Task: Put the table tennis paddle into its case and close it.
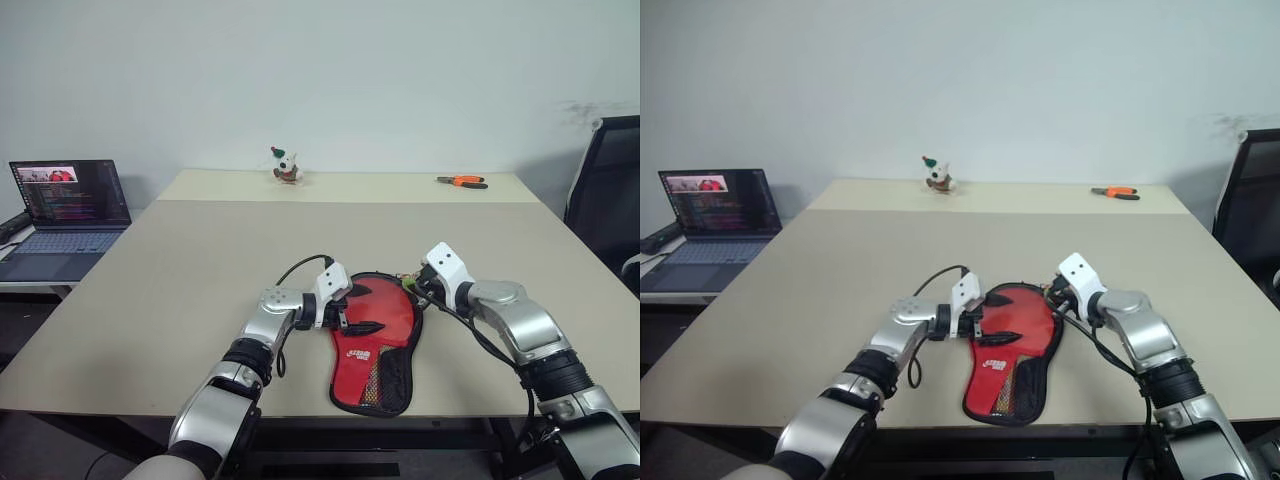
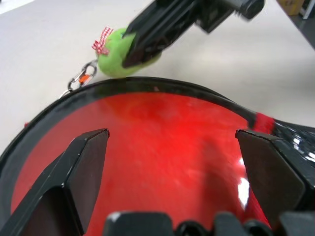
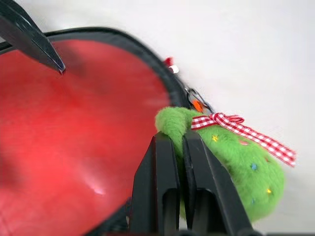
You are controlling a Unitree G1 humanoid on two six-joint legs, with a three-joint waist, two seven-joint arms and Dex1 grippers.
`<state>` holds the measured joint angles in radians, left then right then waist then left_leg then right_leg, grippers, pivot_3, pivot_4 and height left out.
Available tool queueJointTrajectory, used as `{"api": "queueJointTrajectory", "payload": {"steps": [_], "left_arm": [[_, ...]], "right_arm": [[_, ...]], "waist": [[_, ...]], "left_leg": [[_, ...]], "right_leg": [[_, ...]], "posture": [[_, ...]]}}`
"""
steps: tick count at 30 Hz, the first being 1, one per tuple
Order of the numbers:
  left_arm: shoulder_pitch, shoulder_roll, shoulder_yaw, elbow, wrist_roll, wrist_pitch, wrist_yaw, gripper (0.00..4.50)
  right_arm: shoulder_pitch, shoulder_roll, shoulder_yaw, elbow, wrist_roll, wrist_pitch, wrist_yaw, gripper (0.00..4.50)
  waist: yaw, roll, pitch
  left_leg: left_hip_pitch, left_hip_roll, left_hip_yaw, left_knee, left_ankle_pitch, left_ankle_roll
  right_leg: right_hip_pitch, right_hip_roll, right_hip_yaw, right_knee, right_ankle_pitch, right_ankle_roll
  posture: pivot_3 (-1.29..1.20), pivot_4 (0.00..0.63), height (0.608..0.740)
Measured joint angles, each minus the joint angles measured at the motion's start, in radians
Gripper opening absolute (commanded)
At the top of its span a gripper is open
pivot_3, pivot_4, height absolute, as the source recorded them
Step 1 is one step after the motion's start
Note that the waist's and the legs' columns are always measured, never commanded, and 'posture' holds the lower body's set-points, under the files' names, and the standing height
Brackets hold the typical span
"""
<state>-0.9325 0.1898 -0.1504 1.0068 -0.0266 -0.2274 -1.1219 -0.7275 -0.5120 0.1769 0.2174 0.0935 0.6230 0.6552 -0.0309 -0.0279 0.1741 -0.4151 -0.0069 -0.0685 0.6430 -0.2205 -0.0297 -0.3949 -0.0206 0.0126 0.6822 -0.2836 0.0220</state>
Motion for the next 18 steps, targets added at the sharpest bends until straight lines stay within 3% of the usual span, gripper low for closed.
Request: {"api": "queueJointTrajectory", "payload": {"steps": [12, 18], "left_arm": [[-0.017, -0.020, 0.002, 0.110, 0.034, -0.062, 0.034, 4.50], [-0.028, -0.038, 0.004, 0.136, 0.037, -0.061, 0.061, 4.50]], "right_arm": [[-0.028, -0.118, -0.001, 0.027, -0.001, -0.008, 0.100, 0.02], [0.050, -0.220, -0.008, -0.007, 0.006, -0.002, 0.159, 0.02]], "waist": [[0.001, 0.001, 0.000], [0.008, 0.001, 0.000]], "left_leg": [[0.001, 0.000, 0.001, 0.000, 0.000, 0.000], [0.003, -0.001, 0.000, 0.001, 0.000, 0.000]], "right_leg": [[0.002, 0.000, 0.000, 0.000, 0.000, 0.000], [0.005, -0.001, -0.002, -0.001, 0.000, 0.000]], "posture": [[0.00, 0.150, 0.740], [0.00, 0.150, 0.740]]}}
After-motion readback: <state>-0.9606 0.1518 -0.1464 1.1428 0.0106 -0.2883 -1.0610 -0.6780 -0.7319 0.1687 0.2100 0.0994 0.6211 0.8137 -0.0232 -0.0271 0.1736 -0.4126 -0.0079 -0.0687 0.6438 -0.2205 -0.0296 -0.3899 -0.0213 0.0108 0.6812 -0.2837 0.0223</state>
